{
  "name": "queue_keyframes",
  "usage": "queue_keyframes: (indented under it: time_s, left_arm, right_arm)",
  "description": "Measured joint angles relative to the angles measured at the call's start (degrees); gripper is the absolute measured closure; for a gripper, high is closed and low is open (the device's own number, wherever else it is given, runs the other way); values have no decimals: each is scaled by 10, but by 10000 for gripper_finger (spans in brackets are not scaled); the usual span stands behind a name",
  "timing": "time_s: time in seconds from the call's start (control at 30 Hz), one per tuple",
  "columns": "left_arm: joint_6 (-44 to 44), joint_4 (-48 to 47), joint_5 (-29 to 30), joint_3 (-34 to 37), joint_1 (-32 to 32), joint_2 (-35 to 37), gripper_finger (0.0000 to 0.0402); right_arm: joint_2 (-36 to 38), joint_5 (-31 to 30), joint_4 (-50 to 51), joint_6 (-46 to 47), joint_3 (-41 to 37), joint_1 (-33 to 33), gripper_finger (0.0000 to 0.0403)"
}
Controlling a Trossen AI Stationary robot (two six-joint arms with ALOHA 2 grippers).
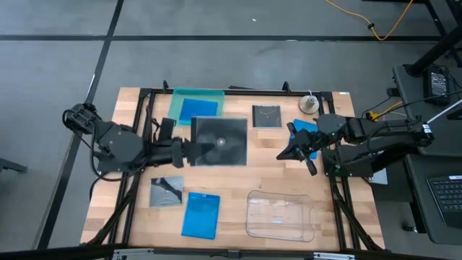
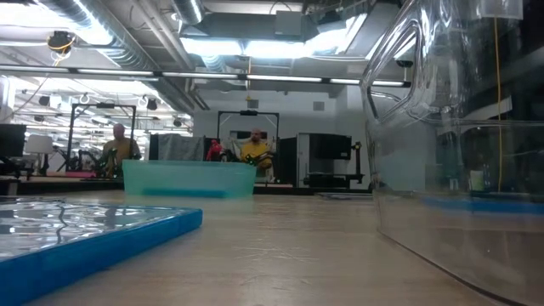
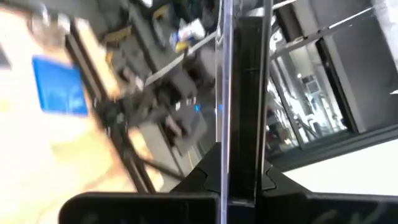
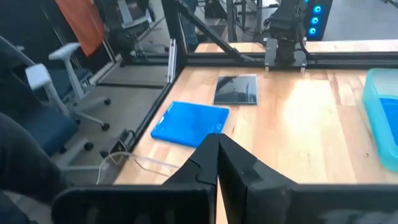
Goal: Pick & place jewel cases by type
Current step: Put the middle black CD case into the transparent bin
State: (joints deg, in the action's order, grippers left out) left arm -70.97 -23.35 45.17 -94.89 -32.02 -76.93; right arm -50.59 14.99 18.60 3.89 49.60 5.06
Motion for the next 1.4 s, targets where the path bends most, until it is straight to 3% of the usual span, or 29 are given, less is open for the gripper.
queue_keyframes:
  time_s: [0.23,0.37,0.67,0.83,1.0,1.13,1.27,1.4]
  left_arm:
    - [-215,-126,-30,0,-21,-5,397]
    - [-244,-168,-34,0,-14,-4,397]
    - [-126,-204,-40,15,-2,-4,397]
    - [-78,-207,-44,57,1,-4,397]
    - [-20,-207,-68,111,14,-5,397]
    - [40,-168,-74,157,34,-5,397]
    - [127,-58,-80,196,61,-5,396]
    - [206,61,-127,226,87,-9,397]
  right_arm:
    - [0,-20,24,-41,0,0,393]
    - [0,-29,30,-58,0,0,393]
    - [-1,-32,19,-21,10,-30,384]
    - [-32,-7,124,-1,103,-95,335]
    - [-110,60,235,-35,260,-151,260]
    - [-191,152,309,-55,385,-185,204]
    - [-272,236,372,-58,484,-198,166]
    - [-348,293,407,-69,544,-198,151]
